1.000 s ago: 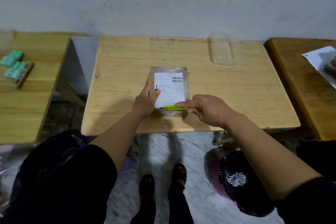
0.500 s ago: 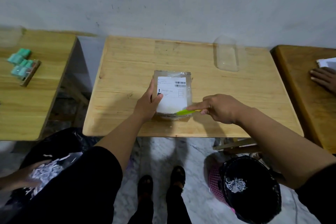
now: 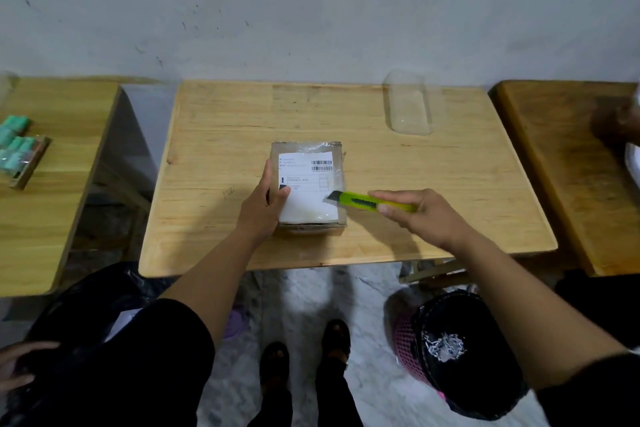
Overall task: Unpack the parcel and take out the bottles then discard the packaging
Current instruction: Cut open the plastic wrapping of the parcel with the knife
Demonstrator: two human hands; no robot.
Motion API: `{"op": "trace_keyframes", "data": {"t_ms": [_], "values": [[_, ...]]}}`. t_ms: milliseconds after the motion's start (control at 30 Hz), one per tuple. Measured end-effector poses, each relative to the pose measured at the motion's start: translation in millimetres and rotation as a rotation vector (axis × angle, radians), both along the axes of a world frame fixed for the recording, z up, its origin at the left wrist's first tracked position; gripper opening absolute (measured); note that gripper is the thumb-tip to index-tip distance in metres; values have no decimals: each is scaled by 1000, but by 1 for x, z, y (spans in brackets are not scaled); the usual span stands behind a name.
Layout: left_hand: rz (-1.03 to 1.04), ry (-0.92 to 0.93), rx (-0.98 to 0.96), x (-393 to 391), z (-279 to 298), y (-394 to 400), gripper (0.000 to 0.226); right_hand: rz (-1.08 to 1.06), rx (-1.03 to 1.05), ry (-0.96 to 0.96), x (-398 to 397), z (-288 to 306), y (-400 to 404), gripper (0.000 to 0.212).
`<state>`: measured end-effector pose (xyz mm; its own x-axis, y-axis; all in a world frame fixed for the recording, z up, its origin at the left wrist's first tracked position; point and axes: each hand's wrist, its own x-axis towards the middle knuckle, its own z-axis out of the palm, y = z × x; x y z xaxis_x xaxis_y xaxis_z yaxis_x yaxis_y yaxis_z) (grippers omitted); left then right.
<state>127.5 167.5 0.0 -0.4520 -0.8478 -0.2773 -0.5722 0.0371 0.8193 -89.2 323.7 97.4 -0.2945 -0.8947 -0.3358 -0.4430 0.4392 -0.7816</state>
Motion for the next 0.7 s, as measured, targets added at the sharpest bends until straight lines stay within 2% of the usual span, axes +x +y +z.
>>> {"op": "trace_keyframes", "data": {"t_ms": [133, 267, 400, 533, 700], "values": [[17, 2, -10, -1, 0, 0, 64, -526, -130, -370, 47, -40, -1, 33], [11, -3, -11, 0, 0, 0, 65, -728, -134, -543, 79, -58, -2, 34], [5, 5, -10, 1, -2, 0, 65, -760, -153, -538, 86, -66, -2, 33], [3, 2, -2, 1, -2, -1, 65, -661, -117, -466, 85, -66, -2, 37], [6, -11, 0, 0, -2, -1, 65, -521, -90, -559, 90, -59, -1, 50]]}}
